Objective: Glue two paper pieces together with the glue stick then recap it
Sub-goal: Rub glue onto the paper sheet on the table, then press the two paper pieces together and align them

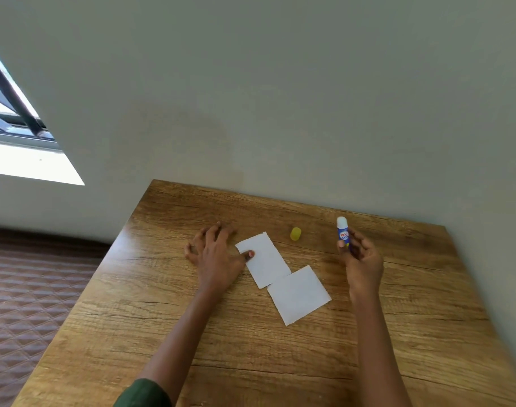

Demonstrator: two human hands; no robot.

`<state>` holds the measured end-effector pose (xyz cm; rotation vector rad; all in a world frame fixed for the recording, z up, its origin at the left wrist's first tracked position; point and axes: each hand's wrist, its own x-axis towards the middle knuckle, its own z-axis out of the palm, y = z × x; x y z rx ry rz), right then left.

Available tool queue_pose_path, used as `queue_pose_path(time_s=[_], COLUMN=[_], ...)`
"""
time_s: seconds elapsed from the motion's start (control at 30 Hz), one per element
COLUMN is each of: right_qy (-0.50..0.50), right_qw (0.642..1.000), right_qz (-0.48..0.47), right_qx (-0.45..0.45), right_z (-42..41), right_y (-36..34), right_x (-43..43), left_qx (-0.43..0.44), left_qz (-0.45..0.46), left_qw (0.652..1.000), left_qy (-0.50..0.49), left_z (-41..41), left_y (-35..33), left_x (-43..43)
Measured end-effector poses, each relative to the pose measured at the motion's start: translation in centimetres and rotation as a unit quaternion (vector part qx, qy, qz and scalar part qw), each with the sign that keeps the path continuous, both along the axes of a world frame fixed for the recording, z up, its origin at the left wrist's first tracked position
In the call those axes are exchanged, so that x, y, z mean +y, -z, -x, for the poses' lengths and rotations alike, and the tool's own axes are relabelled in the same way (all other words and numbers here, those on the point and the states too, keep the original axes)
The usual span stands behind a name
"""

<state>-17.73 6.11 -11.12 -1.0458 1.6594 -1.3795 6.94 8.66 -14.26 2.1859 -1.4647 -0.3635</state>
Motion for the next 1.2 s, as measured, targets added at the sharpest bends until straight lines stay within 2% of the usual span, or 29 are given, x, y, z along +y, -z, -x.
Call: queue_pose_path(time_s=[0.2, 0.37, 0.57, 0.67, 0.8, 0.9, 0.97, 1.0, 1.1, 1.13, 1.2], right_qy=[0.056, 0.025, 0.002, -0.007, -0.012, 0.077, 0.123, 0.108, -0.035, -0.080, -0.145], right_qw=[0.994, 0.984, 0.979, 0.980, 0.986, 0.985, 0.976, 0.972, 0.956, 0.936, 0.866], right_qz=[0.002, -0.008, -0.008, -0.015, -0.027, 0.000, 0.047, 0.065, 0.034, -0.011, -0.112], right_qx=[0.097, 0.175, 0.205, 0.199, 0.164, 0.151, 0.175, 0.200, 0.290, 0.342, 0.465], right_z=[2.6, 3.0, 3.3, 3.5, 3.6, 2.7, 1.3, 0.4, -2.3, -2.9, -3.7], right_y=[0.3, 0.9, 1.2, 1.1, 0.9, 0.4, -0.5, -0.8, -1.1, -1.0, -0.4], right_x=[-0.1, -0.1, 0.3, 0.4, 0.8, 2.0, 3.2, 3.8, 5.0, 5.2, 5.3], left_qx=[0.008, 0.034, 0.074, 0.156, 0.290, 0.333, 0.348, 0.350, 0.362, 0.370, 0.379], left_qz=[-0.004, -0.015, -0.004, 0.040, 0.086, 0.122, 0.126, 0.124, 0.124, 0.122, 0.114], left_qw=[1.000, 0.999, 0.997, 0.987, 0.953, 0.934, 0.928, 0.927, 0.923, 0.921, 0.918], left_qy=[0.008, 0.008, -0.008, 0.000, -0.019, -0.032, -0.041, -0.043, -0.033, -0.026, -0.017], left_z=[-0.1, -0.2, -0.5, -0.5, -0.2, -0.3, -0.4, -0.4, -0.5, -0.5, -0.5], left_y=[0.0, -0.4, -0.9, -1.2, -2.4, -2.9, -3.0, -3.0, -2.8, -2.8, -2.7], left_x=[0.0, -0.1, -0.1, 0.1, 0.3, 0.3, 0.1, 0.1, 0.2, 0.3, 0.5])
